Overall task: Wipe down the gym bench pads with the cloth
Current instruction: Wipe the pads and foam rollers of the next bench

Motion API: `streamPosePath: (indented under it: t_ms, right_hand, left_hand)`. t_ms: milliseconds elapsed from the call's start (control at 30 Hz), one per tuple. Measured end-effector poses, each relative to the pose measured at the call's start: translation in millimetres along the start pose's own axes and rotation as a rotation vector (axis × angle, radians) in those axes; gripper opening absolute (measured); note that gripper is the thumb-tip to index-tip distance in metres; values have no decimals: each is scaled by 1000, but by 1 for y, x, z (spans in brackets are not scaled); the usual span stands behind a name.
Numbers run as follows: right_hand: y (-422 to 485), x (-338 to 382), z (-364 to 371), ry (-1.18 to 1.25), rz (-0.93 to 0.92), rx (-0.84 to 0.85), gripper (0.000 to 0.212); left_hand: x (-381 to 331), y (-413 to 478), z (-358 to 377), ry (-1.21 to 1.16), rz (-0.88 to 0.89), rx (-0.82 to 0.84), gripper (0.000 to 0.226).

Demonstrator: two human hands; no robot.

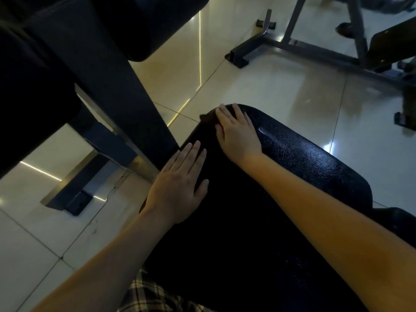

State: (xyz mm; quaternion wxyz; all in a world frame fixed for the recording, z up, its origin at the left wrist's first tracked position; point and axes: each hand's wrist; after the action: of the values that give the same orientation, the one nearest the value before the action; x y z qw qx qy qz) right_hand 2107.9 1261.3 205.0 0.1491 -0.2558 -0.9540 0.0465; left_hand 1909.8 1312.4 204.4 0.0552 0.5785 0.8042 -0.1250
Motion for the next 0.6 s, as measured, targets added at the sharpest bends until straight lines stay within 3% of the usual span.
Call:
streamPosePath:
  t_ms: [233, 500, 600]
  right_hand:
    - [7, 4, -8, 23, 16, 22, 52]
    - [-140, -29, 23, 4, -101, 39, 55]
    - [-151, -40, 25, -11, -125, 50, 54]
  left_hand:
    - [-3, 2, -2, 94, -52, 77, 80]
    - [-32, 22, -20, 143, -203, 139, 72]
    - [-43, 55, -16, 172, -184, 115, 68]
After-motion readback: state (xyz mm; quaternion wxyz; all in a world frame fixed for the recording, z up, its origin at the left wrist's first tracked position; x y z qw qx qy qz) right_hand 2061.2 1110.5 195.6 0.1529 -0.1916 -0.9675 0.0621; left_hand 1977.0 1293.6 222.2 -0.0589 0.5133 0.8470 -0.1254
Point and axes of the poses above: each hand's wrist, its own y-axis towards the middle knuckle, its own z-axis out of the palm, x = y × z, and after that the axes turned 11 degrees about x, right-handed
